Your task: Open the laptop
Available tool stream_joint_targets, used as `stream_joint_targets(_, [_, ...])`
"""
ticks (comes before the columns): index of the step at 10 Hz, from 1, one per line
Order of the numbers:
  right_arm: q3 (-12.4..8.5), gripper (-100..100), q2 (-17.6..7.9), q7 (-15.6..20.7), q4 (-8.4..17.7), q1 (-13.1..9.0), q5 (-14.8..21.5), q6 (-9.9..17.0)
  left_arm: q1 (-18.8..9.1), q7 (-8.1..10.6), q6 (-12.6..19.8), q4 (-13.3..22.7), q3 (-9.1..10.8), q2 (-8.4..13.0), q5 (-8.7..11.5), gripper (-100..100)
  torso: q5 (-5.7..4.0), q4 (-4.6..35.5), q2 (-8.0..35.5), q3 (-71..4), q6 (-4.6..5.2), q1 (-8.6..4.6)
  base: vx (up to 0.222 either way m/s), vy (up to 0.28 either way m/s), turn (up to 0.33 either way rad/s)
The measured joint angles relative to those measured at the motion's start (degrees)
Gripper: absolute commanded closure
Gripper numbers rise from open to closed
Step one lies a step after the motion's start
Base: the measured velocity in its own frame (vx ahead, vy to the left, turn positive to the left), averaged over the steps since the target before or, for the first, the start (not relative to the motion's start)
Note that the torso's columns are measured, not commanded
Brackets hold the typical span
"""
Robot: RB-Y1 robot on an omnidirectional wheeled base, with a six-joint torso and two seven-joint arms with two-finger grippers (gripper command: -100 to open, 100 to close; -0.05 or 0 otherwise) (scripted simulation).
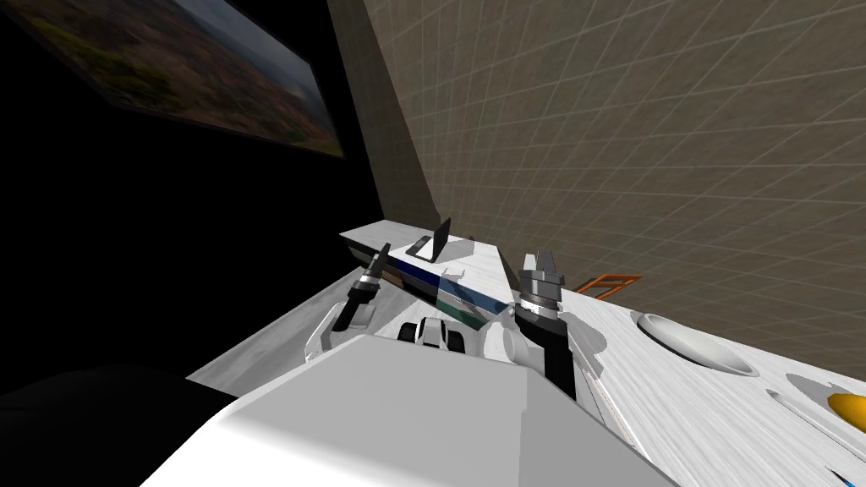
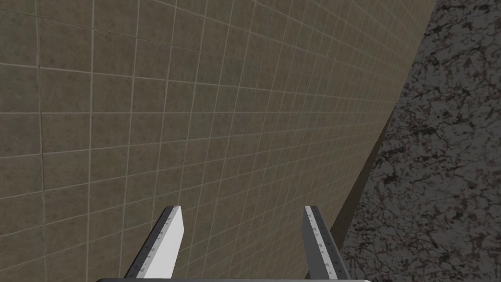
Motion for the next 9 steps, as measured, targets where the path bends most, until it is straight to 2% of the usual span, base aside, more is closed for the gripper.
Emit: stream_joint_targets(9, [0.0,0,0.0,0.0,0.0,0.0,0.0,0.0,-7.1,-5.34,2.9,12.7,1.87,0.3,-4.7,-100,0.01,0.0,0.0,0.0,0.00,0.03,0.046,-0.069,-0.070])
